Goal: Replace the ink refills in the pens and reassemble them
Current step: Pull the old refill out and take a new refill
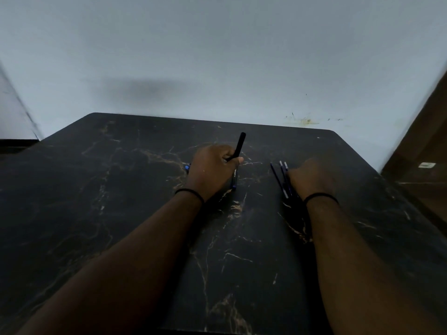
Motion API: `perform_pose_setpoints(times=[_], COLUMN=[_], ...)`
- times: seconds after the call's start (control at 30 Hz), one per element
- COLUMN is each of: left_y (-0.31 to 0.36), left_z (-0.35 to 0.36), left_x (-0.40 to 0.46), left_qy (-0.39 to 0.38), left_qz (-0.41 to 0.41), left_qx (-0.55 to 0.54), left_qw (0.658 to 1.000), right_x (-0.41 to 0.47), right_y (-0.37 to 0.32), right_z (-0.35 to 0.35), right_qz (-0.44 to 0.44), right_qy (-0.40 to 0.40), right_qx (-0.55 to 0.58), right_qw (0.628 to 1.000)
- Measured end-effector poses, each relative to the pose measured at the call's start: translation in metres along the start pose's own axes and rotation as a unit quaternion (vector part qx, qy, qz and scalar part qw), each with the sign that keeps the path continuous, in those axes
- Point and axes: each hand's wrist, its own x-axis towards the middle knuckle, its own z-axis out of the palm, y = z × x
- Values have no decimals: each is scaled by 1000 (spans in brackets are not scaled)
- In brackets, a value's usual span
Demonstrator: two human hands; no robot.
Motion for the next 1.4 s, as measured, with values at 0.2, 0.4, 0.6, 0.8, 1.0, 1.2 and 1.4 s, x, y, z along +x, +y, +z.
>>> perform_pose_setpoints(times=[0.2, 0.4, 0.6, 0.8, 1.0, 1.2, 1.4], left_y=[0, 1, 3, 5, 6, 8, 11], left_z=[0, 0, -2, -3, -3, -5, -6], left_x=[0, -1, -2, -2, -2, -2, -3], left_qy=[0, 6, 4, -4, -8, -7, -10], left_qz=[7, 6, -5, -7, -18, -11, -7], left_qx=[10, 7, 6, 5, -5, -2, 2], left_qw=[1000, 1000, 1000, 1000, 1000, 1000, 1000], right_x=[2, 1, 2, -4, -13, -21, -26], right_y=[-1, -1, -1, -6, -24, -30, -36], right_z=[2, 0, -4, -10, -13, -8, -10], right_qz=[-28, -39, 6, -14, -111, -231, -217], right_qy=[-2, -3, -29, 42, 209, 260, 215], right_qx=[-28, -31, -3, 36, 118, 211, 332], right_qw=[999, 999, 1000, 998, 964, 913, 892])
